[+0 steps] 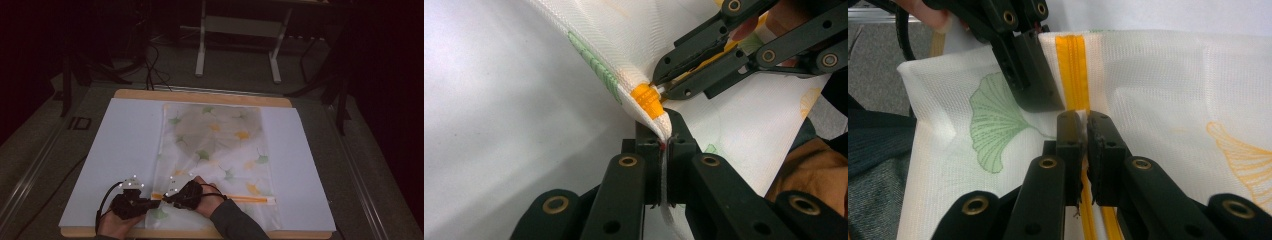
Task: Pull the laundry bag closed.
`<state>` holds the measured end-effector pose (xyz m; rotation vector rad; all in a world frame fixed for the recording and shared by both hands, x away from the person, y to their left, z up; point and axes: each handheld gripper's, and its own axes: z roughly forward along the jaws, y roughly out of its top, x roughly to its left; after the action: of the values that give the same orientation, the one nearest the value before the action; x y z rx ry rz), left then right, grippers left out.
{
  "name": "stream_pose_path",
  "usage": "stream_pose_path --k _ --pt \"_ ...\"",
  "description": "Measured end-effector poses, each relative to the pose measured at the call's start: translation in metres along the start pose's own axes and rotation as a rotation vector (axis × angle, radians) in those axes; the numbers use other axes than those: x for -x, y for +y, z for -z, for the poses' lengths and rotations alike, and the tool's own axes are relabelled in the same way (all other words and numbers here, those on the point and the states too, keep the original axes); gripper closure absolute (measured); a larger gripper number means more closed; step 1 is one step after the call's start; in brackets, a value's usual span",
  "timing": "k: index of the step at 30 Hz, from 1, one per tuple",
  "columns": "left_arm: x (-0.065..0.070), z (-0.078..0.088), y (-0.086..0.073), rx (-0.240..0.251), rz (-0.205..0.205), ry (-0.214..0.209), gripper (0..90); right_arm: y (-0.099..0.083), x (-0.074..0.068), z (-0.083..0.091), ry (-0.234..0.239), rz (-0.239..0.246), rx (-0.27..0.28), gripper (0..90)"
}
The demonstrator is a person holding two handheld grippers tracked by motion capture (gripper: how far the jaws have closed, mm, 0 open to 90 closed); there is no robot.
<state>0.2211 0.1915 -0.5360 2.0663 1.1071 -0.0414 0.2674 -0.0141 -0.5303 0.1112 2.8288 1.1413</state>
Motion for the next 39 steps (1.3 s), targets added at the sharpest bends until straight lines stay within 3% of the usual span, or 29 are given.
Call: stream_pose_path --k 39 --pt "-0.0004 0.0060 -0.0016 0.027 -0.003 0.004 87.9 -0.0095 -0.0007 0.0083 -0.034 0.015 -0.076 85.2"
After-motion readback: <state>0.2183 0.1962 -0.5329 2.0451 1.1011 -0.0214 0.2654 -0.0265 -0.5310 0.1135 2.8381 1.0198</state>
